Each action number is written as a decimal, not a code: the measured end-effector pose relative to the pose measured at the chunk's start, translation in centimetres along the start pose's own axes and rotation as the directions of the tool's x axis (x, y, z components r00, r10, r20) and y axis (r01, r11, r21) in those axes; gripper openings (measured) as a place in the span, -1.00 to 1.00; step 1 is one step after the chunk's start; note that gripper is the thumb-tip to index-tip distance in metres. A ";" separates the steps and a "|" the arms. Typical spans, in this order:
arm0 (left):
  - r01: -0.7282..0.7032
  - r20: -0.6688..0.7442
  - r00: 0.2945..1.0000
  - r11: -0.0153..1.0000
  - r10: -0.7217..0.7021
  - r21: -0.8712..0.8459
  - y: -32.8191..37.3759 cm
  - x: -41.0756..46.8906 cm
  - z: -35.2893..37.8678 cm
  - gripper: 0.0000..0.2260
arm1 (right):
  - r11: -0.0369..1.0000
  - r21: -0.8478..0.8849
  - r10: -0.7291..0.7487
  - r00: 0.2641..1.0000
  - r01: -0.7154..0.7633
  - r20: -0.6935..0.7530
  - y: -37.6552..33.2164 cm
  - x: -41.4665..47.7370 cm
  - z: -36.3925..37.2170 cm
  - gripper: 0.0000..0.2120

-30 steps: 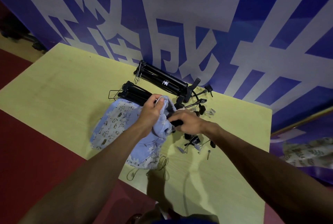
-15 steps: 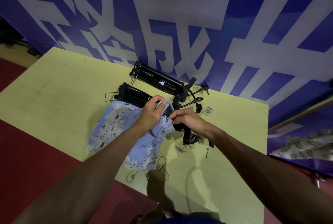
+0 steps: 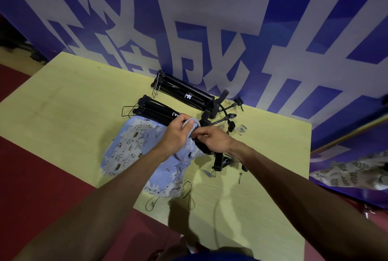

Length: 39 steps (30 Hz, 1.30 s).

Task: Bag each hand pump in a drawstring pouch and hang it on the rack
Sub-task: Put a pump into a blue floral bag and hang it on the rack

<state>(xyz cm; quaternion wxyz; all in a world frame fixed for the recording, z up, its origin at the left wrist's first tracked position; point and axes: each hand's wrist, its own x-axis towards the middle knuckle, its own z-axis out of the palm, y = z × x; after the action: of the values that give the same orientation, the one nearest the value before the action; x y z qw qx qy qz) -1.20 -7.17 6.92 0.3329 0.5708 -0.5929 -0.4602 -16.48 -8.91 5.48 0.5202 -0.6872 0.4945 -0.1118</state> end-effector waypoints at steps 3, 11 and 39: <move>0.011 -0.007 1.000 1.000 -0.011 -0.013 0.2 -0.2 -0.3 -0.89 | 0.986 -0.144 -0.058 0.983 0.084 0.174 -0.9 0.3 0.4 -0.76; 0.029 -0.015 0.999 0.999 -0.029 0.028 0.0 -0.3 -0.8 -0.88 | 0.999 0.048 -0.004 0.979 -0.006 0.202 -1.4 -0.5 -0.8 -0.77; 0.124 -0.119 0.985 0.992 -0.122 0.012 1.8 -0.7 -2.2 -0.94 | 0.602 0.797 0.123 0.981 0.044 -0.147 -5.8 -2.9 -1.6 -0.81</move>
<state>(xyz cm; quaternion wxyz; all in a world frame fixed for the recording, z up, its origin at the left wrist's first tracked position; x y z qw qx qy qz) 0.29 -6.98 9.45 0.3328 0.6357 -0.5402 -0.4398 -15.72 -7.71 12.01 0.7252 -0.3588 0.4543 -0.3728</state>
